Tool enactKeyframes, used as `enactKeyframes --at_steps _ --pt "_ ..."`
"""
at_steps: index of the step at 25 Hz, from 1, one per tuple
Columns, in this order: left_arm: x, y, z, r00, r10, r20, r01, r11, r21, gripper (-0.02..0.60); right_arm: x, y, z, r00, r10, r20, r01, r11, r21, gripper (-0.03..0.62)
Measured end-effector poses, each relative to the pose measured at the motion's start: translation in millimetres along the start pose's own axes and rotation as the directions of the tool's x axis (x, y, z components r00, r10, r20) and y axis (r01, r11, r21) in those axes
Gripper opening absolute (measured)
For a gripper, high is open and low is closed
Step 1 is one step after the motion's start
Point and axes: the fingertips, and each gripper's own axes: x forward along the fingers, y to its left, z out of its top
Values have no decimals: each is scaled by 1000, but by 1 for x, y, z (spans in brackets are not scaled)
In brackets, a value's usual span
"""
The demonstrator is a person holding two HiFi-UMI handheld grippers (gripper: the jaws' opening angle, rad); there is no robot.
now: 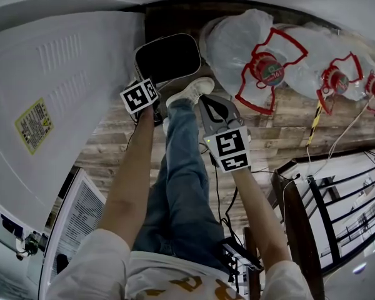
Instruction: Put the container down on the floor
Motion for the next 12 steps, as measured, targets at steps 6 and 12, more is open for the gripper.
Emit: enactKeyframes --at_steps 6,12 --pt "-2 10 -2 999 47 -28 -45 998 53 187 0 -1 8 1000 -17 25 17 1000 1 28" --pt "-4 17 -6 996 72 -42 -71 997 37 193 0 1 10 1000 -19 25 19 1000 -9 28"
